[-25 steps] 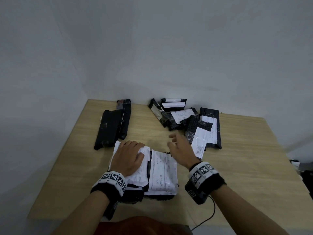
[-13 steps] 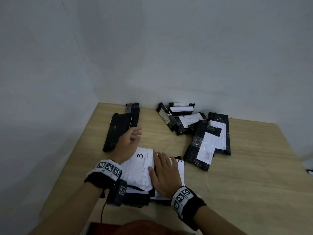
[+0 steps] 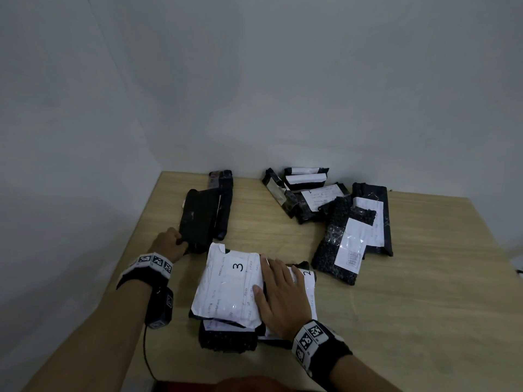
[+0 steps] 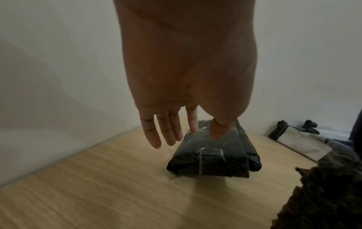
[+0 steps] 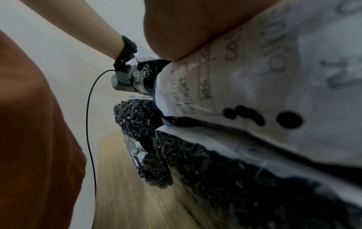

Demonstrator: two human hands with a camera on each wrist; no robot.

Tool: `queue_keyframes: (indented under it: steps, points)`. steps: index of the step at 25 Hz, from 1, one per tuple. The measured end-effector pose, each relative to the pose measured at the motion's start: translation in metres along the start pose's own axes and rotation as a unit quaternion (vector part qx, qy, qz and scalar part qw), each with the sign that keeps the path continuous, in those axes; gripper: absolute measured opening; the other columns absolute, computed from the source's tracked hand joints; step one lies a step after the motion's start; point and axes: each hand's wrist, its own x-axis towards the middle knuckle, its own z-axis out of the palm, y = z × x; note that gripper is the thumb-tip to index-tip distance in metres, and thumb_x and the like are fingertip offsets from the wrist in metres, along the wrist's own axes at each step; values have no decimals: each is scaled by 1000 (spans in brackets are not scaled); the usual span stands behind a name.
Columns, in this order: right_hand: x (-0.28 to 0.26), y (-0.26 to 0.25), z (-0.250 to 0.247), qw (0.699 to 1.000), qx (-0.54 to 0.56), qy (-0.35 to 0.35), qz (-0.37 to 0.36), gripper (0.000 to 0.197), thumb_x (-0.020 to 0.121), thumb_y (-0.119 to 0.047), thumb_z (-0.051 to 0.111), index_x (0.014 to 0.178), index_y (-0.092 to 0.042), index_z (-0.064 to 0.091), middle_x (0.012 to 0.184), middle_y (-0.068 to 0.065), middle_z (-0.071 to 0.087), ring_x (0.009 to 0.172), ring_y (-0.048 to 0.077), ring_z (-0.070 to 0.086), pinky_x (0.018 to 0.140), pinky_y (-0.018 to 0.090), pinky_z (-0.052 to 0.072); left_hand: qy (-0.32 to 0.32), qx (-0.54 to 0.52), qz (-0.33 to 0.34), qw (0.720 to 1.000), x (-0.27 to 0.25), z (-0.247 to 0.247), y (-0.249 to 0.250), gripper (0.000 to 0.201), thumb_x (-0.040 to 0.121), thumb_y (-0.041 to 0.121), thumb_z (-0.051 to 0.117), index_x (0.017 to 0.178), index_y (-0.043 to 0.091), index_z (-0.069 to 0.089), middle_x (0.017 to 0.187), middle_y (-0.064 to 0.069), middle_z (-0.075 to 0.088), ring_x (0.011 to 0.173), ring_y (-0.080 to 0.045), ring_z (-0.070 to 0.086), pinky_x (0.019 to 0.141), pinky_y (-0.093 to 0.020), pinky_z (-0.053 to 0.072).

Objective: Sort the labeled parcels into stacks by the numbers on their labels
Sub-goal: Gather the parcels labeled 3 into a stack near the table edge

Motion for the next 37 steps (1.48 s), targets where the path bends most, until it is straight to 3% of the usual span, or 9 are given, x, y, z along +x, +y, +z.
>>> queue_keyframes:
  steps: [4, 9, 14, 19, 24, 28, 33, 35, 37]
  points:
    - [-16, 6, -8, 1000, -1, 19, 0, 65, 98, -51, 21, 155, -20, 20, 154, -3, 36, 142, 17, 31, 117, 47, 11, -6, 38, 0, 999, -9, 16, 16, 59, 82, 38, 68, 126, 9, 41, 124, -22, 46, 111, -39, 50, 85, -39, 45]
    - [-36, 8, -9, 999, 1, 47, 1, 63, 98, -50, 29, 153, -19, 27, 150, -3, 41, 139, 16, 37, 115, 46, 16, 8, 27, 2, 1000, -20, 31, 29, 76, 75, 55, 69, 138, 38, 30, 130, -21, 38, 116, -43, 46, 97, -46, 44]
    - [-43, 2, -12, 999, 5, 35, -20, 64, 98, -53, 27, 154, -21, 25, 153, -4, 38, 140, 14, 34, 118, 43, 11, 22, -30, -63, 997, -16, 33, 28, 110, 56, 78, 69, 146, 37, 19, 142, -21, 32, 124, -45, 44, 103, -52, 40]
    - [-56, 6, -11, 999, 7, 25, -19, 66, 98, -56, 18, 154, -21, 23, 153, -6, 36, 141, 11, 32, 119, 42, 10, 14, -81, -71, 994, -20, 41, 37, 124, 51, 63, 81, 146, 39, 5, 143, -24, 30, 125, -43, 42, 104, -52, 39]
    - [-59, 7, -10, 1000, 12, 22, -19, 65, 98, -54, 20, 154, -21, 24, 151, -5, 38, 140, 12, 33, 118, 42, 11, 32, -148, -106, 983, -23, 34, 45, 98, 65, 55, 74, 139, 31, 14, 138, -23, 35, 119, -42, 45, 101, -52, 42]
    - [-55, 0, -2, 999, 24, 15, -25, 65, 98, -55, 20, 154, -20, 25, 150, -5, 39, 138, 12, 36, 118, 41, 10, 94, -232, -46, 967, -31, 15, 49, 62, 74, 56, 57, 121, 27, 29, 124, -18, 50, 102, -37, 56, 92, -46, 47]
    - [-47, -7, 10, 998, 52, -3, -26, 66, 98, -56, 27, 153, -20, 25, 155, -6, 36, 142, 11, 32, 118, 39, 6, 28, -407, 59, 911, -44, -30, 77, 27, 96, 33, 46, 116, 20, 35, 97, -6, 58, 80, -18, 58, 67, -31, 45]
    - [-49, -6, 14, 996, 79, -30, -24, 70, 96, -59, 29, 155, -22, 19, 159, -9, 28, 146, 8, 24, 120, 37, 1, -61, -520, 55, 850, -57, -43, 83, 26, 97, 33, 36, 107, 16, 52, 89, -4, 64, 81, -19, 57, 69, -32, 44]
    - [-48, -8, 14, 993, 94, -57, -36, 74, 94, -62, 29, 155, -24, 13, 161, -11, 21, 150, 6, 13, 120, 38, -7, -129, -586, 67, 797, -71, -53, 78, 42, 93, 35, 32, 115, 13, 60, 108, -6, 66, 97, -21, 58, 83, -35, 43]
